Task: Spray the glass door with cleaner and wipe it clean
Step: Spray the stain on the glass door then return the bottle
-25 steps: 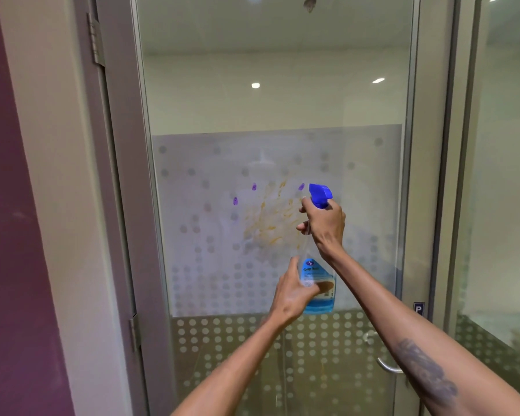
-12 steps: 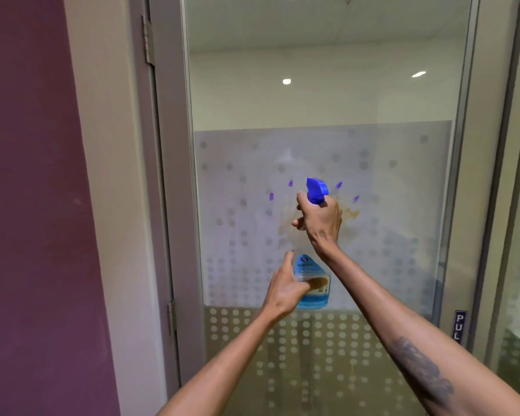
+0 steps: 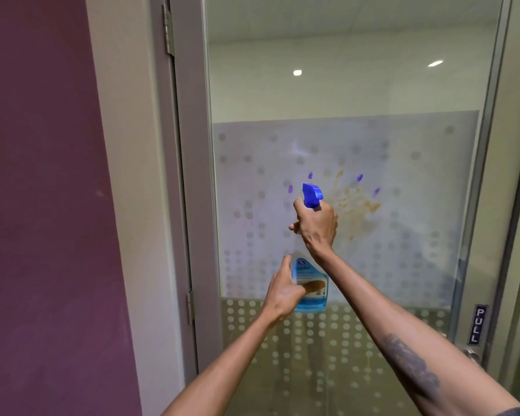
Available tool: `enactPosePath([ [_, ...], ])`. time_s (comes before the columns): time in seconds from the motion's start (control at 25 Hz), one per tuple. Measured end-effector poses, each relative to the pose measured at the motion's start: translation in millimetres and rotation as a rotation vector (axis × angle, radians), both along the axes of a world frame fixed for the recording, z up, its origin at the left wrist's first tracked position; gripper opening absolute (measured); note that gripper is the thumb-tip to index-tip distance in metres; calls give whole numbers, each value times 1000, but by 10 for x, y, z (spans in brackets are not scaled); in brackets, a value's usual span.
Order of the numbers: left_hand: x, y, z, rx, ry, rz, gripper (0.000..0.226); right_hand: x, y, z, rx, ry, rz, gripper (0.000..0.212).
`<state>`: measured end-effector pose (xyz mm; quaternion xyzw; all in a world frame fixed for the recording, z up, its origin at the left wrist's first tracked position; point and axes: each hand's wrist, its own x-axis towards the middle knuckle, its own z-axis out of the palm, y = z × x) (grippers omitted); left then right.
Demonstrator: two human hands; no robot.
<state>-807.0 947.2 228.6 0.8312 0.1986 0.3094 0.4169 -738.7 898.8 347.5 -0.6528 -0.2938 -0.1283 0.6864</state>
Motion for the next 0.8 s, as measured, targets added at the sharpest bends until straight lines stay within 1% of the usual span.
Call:
enactPosePath([
  [0.08,-5,28,-26,-3,10,-21,58,-4,13,-33,5,9,-2,31],
  [0.24,70,-30,-45,-11,21,-55,47,62,-90,-47,25,24,-22,32],
  [0.32,178,-103,-30,-14,12,-86,46,122,-207,-31,30,23,-50,33],
  [0.44,362,-291,28,-9,3,-142,46,278,-447,33,61,45,-109,31],
  [0.6,586,-557,98,-26,-16,-213,51,469,-736,110,94,67,-172,24],
  [0.72,702,-706,111,-16,-22,-243,58,592,-881,110,103,82,-210,30],
  [0.8,739,-790,128,-6,-22,-252,50,673,-952,93,112,77,-243,39],
])
